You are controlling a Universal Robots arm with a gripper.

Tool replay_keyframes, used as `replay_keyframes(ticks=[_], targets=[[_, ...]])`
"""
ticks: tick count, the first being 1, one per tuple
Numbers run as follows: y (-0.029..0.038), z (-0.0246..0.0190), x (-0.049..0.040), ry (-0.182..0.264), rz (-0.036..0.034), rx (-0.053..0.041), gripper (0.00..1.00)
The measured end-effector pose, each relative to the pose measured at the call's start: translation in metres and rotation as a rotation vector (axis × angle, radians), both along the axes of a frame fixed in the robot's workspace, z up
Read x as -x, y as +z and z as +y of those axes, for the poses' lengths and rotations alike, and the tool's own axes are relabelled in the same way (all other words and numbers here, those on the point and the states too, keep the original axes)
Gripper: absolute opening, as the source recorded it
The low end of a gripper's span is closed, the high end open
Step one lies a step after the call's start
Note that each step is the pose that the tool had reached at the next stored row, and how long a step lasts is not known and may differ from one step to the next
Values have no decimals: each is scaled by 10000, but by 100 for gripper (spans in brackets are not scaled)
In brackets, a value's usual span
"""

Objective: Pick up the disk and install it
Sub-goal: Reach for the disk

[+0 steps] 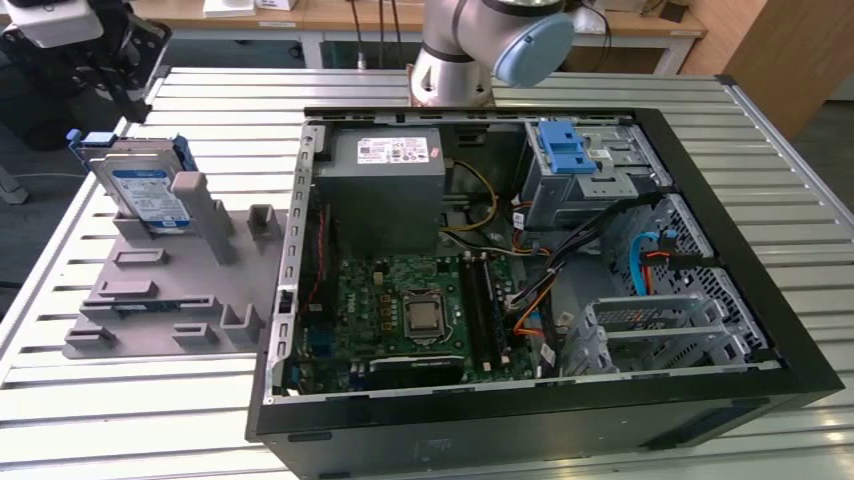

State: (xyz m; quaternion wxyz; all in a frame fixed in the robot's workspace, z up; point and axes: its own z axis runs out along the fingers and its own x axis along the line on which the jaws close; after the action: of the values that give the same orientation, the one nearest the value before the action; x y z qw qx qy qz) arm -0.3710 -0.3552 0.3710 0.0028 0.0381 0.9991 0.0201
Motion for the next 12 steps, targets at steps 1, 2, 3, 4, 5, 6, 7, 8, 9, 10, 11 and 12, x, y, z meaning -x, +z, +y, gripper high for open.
replay_keyframes(ticks=[1,2,3,4,5,6,7,8,9,10,11,12], targets=[[-6,7,27,1,11,1,11],[-12,13,55,0,22,2,11],[-18,19,83,1,31,1,11],[-23,26,114,1,41,1,11],[-26,32,147,0,53,2,11],[-31,38,178,0,65,2,11],[-35,46,211,0,79,2,11],[-40,53,242,0,90,1,11],[-44,62,271,0,104,2,11],[-47,71,300,1,118,2,11],[-51,80,328,1,131,2,11],[-54,89,356,1,146,2,11]])
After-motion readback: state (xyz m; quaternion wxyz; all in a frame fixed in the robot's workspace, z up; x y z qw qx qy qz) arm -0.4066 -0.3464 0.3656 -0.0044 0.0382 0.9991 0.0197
